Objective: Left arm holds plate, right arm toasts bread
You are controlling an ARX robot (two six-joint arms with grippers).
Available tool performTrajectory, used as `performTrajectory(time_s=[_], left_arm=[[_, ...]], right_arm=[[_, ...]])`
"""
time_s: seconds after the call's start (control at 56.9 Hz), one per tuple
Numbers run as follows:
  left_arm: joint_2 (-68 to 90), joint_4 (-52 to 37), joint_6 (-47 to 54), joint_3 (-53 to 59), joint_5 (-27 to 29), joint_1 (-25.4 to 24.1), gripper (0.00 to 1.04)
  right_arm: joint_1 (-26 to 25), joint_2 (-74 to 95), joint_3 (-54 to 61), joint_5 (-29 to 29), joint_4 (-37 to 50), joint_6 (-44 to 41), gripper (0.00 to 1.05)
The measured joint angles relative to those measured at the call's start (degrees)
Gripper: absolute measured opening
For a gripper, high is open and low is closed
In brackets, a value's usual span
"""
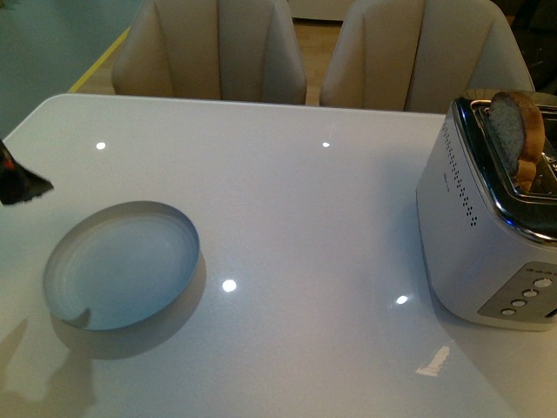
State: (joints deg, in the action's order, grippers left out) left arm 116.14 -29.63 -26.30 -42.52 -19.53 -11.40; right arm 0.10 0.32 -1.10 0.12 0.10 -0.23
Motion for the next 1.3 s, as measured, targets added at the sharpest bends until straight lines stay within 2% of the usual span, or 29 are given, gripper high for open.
performTrajectory(time_s=[0.211,0.281,0.316,0.351,0.369,0.439,0.562,0.79,1.194,1.299], left_arm=[[-20.0,2.9,-4.0,4.2,1.1,5.4,0.97],[-27.4,4.9,-5.0,4.8,2.7,7.9,0.97],[-29.1,1.9,-2.7,5.9,6.3,9.2,0.94],[-32.0,-9.0,3.5,9.7,13.6,10.7,0.86],[-33.2,-12.7,5.6,11.3,15.5,11.0,0.82],[-38.4,-20.8,15.7,16.5,18.9,11.3,0.68],[-44.4,-22.5,22.8,22.3,19.5,11.3,0.45],[-52.0,-21.9,25.2,30.1,19.5,11.3,0.04],[-66.6,-14.5,25.5,37.7,19.5,11.3,0.03],[-67.7,-16.4,25.5,40.3,19.5,11.3,0.03]], right_arm=[[0.0,0.0,0.0,0.0,0.0,0.0,0.96],[0.0,0.0,0.0,0.0,0.0,0.0,0.96],[0.0,0.0,0.0,0.0,0.0,0.0,0.96],[0.0,0.0,0.0,0.0,0.0,0.0,0.96],[0.0,0.0,0.0,-0.1,0.0,0.0,0.96],[0.0,0.0,0.0,0.0,0.0,0.0,0.96],[0.0,0.0,0.0,0.0,0.0,0.0,0.96],[0.0,0.0,0.0,0.0,0.0,0.0,0.96],[0.0,0.0,0.0,0.0,0.0,0.0,0.96],[0.0,0.0,0.0,-0.1,0.0,0.0,0.96]])
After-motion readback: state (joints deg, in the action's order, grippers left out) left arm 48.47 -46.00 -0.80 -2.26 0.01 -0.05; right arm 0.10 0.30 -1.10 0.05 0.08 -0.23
